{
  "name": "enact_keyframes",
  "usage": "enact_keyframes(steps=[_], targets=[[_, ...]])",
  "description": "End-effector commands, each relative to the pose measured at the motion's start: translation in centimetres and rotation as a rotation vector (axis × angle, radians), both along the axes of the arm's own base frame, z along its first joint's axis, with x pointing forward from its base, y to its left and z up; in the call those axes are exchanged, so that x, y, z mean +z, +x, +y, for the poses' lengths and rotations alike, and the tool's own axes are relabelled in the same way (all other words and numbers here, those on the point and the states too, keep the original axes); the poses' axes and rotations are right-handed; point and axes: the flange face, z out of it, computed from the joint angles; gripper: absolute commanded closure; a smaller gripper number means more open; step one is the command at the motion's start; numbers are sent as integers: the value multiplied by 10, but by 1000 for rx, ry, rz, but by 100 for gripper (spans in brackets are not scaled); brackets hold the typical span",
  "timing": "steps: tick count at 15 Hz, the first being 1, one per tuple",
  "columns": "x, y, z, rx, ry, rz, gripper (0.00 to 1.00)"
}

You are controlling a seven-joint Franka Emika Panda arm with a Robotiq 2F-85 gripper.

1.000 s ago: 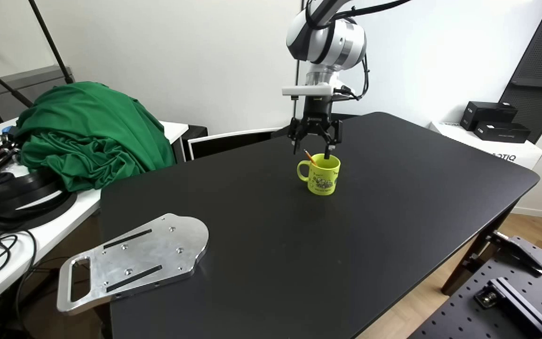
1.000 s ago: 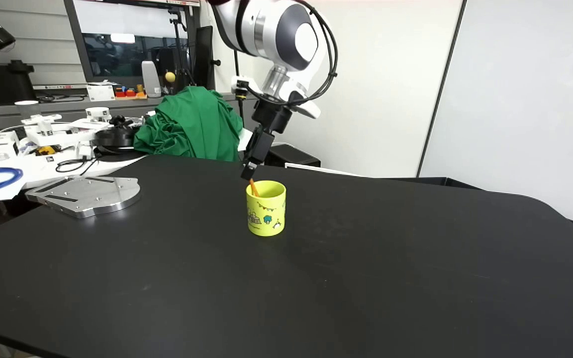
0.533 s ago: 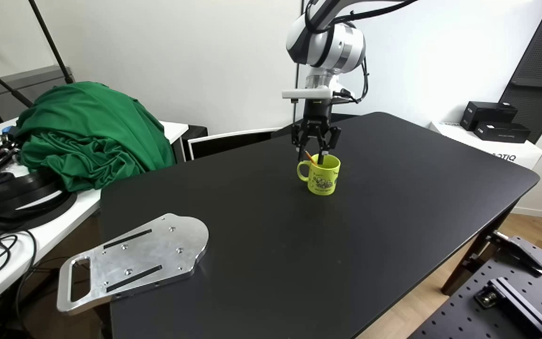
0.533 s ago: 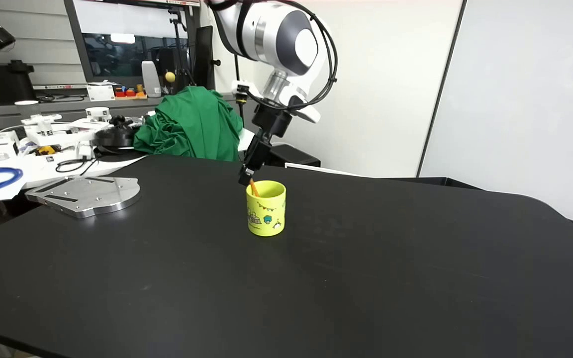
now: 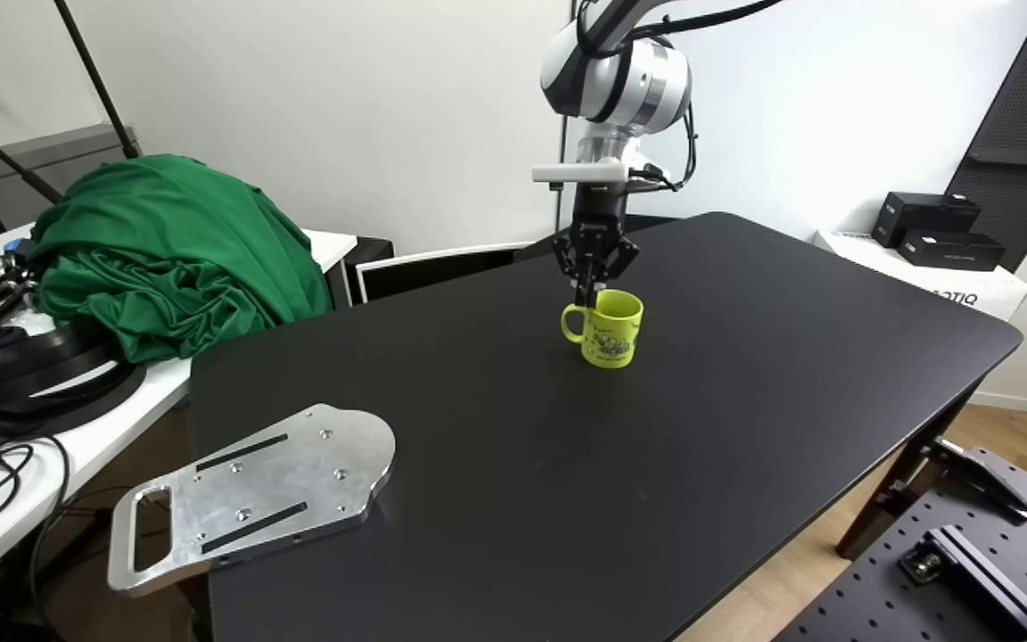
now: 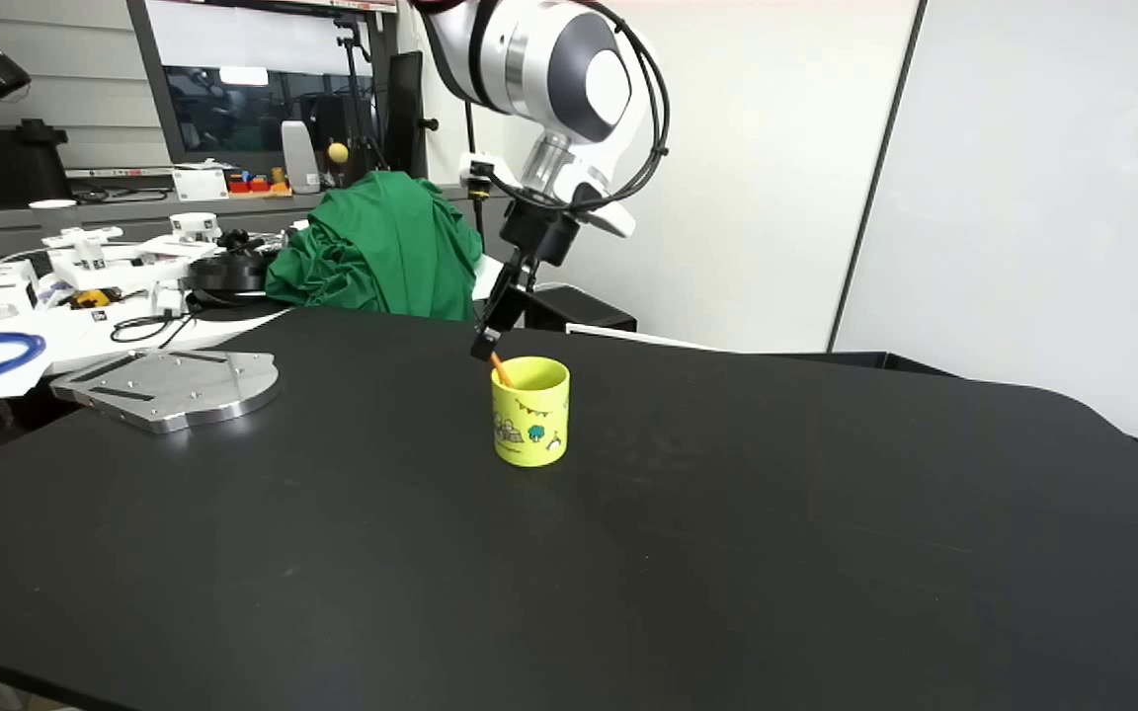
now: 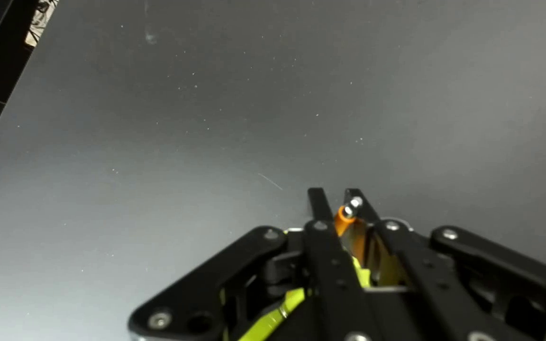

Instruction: Take the pencil from the yellow cup and place it on the table

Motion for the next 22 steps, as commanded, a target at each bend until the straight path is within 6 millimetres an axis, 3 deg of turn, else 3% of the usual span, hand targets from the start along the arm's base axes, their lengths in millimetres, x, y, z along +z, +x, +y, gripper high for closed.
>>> enact_keyframes(steps=[1, 9, 16, 19, 22], targets=[[20, 6, 2, -13, 6, -21, 98], [93, 4, 7, 1, 38, -99, 97], [176, -13, 17, 41, 92, -151, 97], [189, -19, 9, 42, 27, -185, 97], [169, -26, -13, 47, -91, -192, 97]])
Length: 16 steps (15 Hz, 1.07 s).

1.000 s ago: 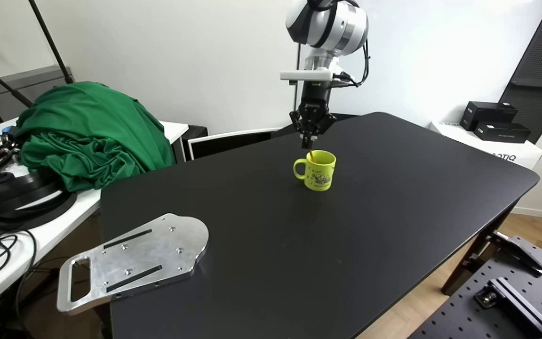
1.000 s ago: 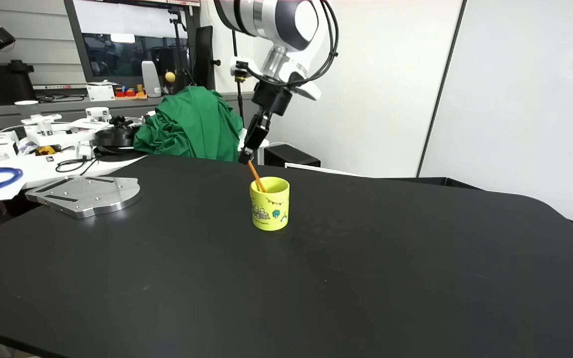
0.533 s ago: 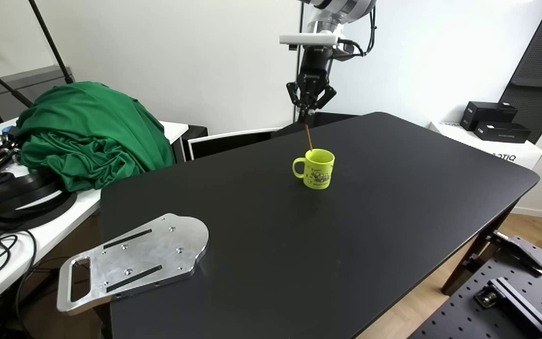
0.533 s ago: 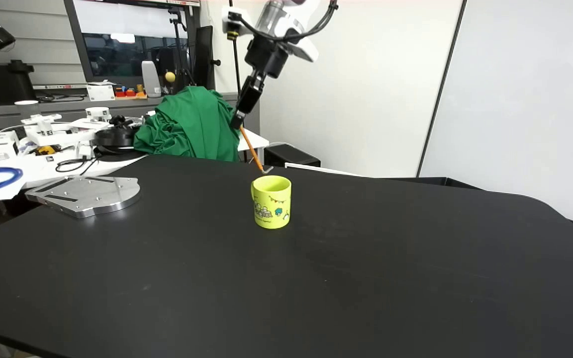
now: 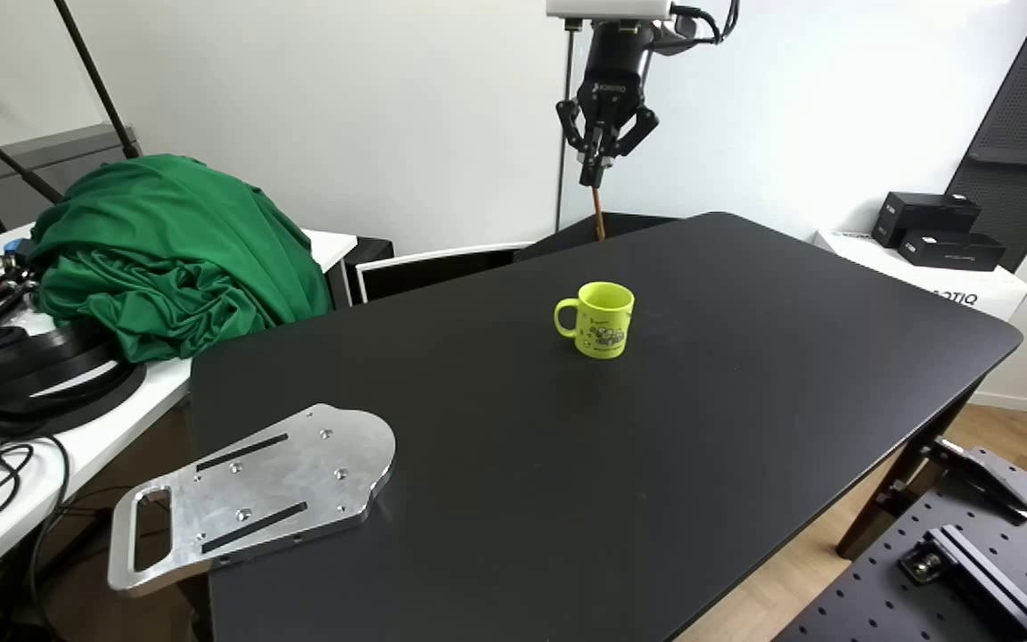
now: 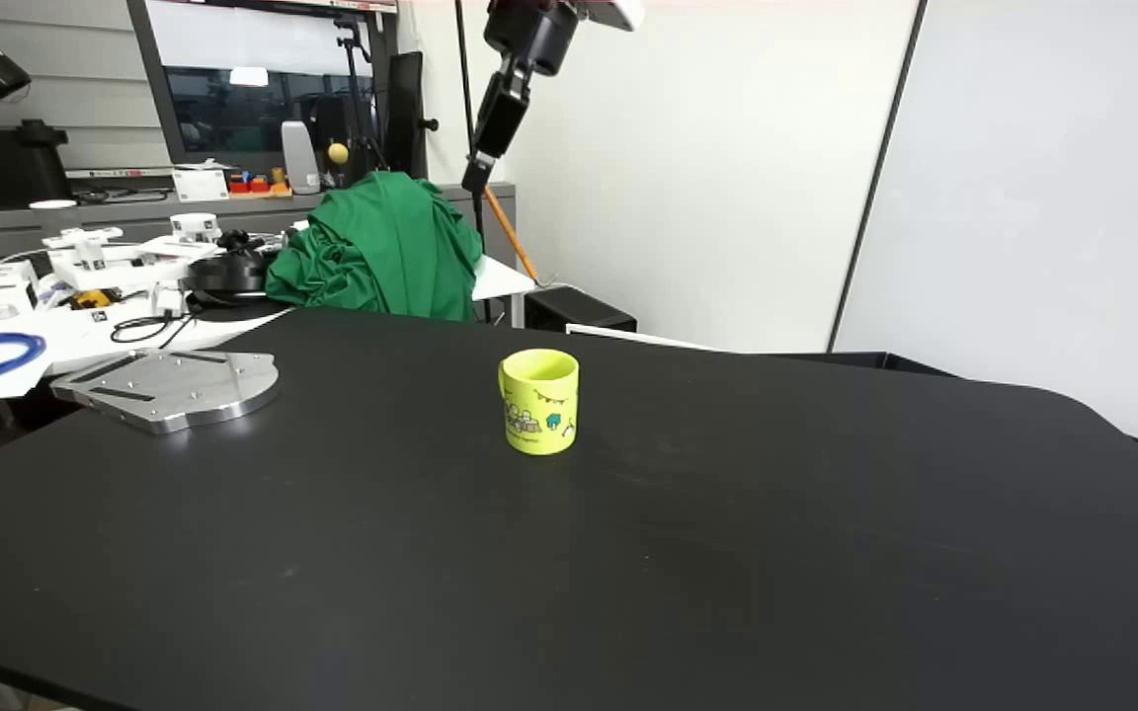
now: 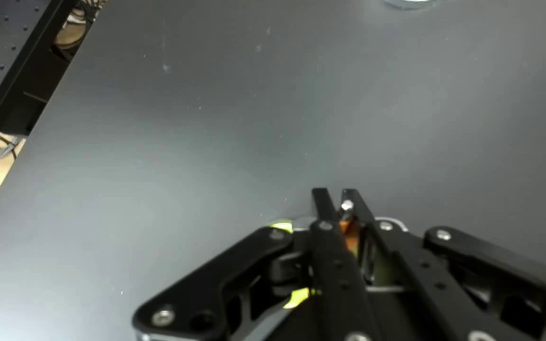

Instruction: Take the pencil from the yellow cup and place it on the table

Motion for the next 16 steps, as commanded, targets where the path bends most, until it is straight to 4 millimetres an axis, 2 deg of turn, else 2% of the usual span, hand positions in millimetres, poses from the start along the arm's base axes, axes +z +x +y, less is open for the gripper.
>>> enact_keyframes(steps=[1, 9, 12, 16], targets=[[-24, -15, -26, -18, -129, 1, 97], [-136, -55, -100, -47, -391, 59, 97], [-172, -64, -115, -68, -444, 49, 97], [-208, -71, -122, -89, -528, 13, 97]])
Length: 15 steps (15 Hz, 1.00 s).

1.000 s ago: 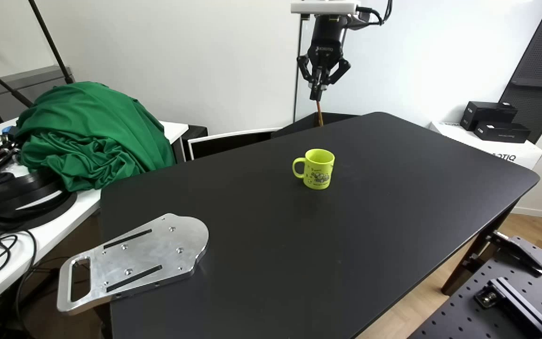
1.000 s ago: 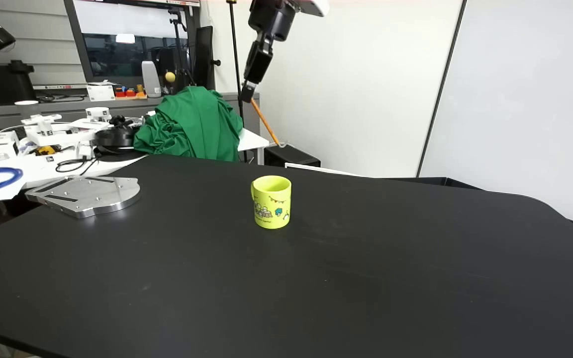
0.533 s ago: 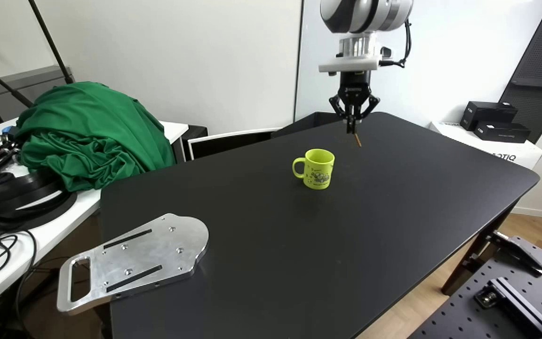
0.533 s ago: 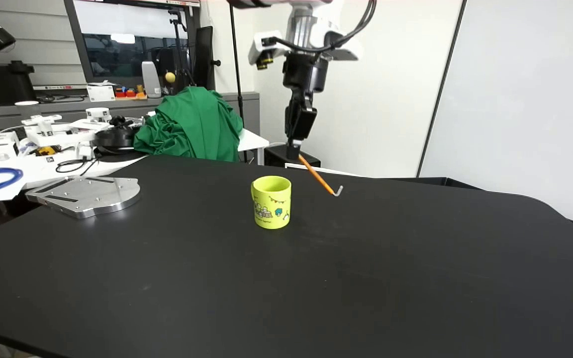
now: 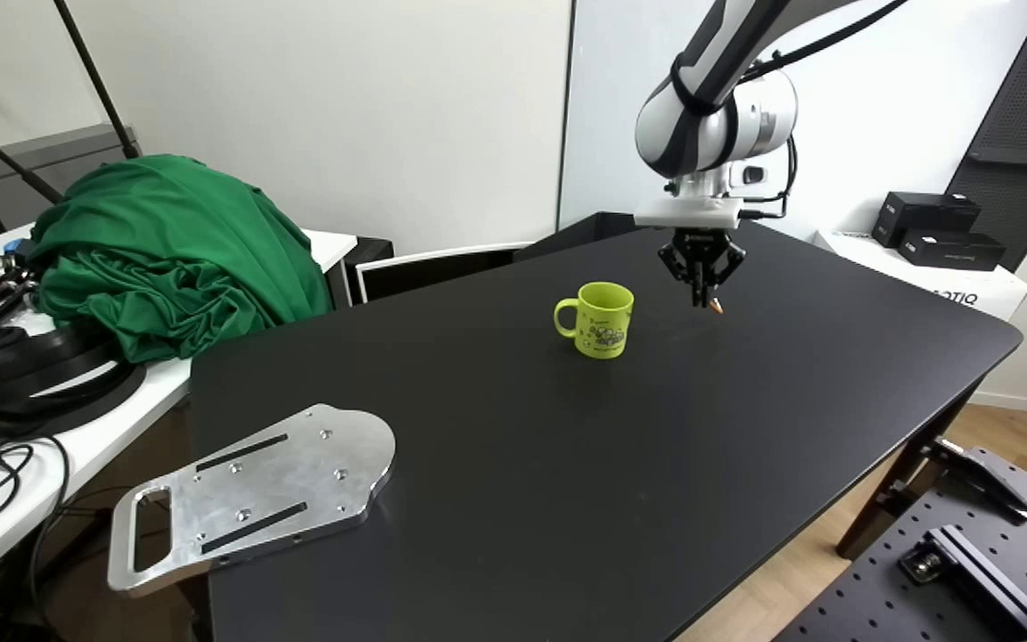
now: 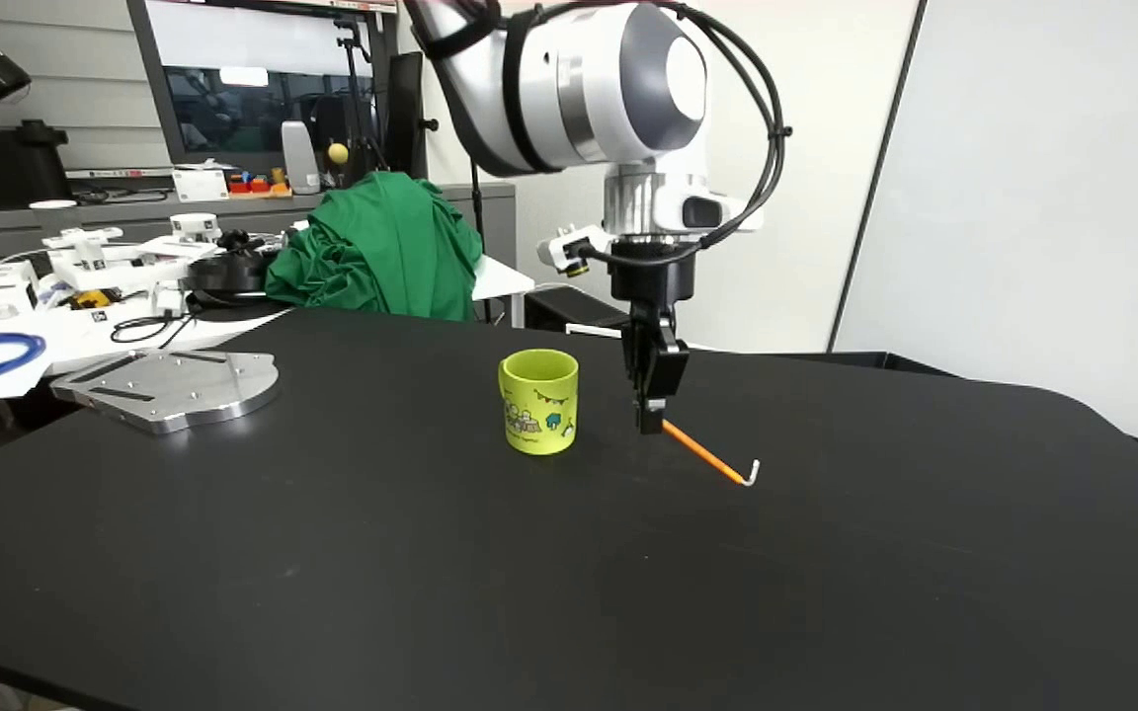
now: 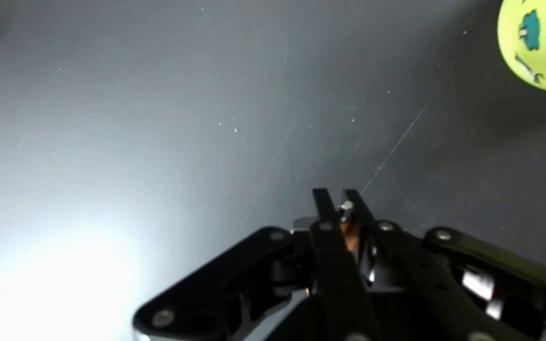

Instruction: Take the pencil from the yellow cup and place it on the table

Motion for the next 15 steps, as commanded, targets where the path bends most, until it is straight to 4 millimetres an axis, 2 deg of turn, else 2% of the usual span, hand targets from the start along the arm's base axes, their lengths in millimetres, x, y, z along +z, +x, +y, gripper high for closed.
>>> enact_keyframes(steps=[1, 2, 3, 5, 10, 11, 12, 15], targets=[[-21, -6, 0, -34, -79, -20, 97], [-26, -7, 1, -38, -86, -19, 65], [-27, -7, 2, -43, -85, -20, 64], [-16, -3, 7, -50, -60, -34, 52], [37, 6, 18, -86, 37, -119, 18], [12, 9, 14, -64, -3, -92, 12], [21, 11, 15, -64, 3, -104, 29], [16, 10, 15, -64, 2, -95, 12]])
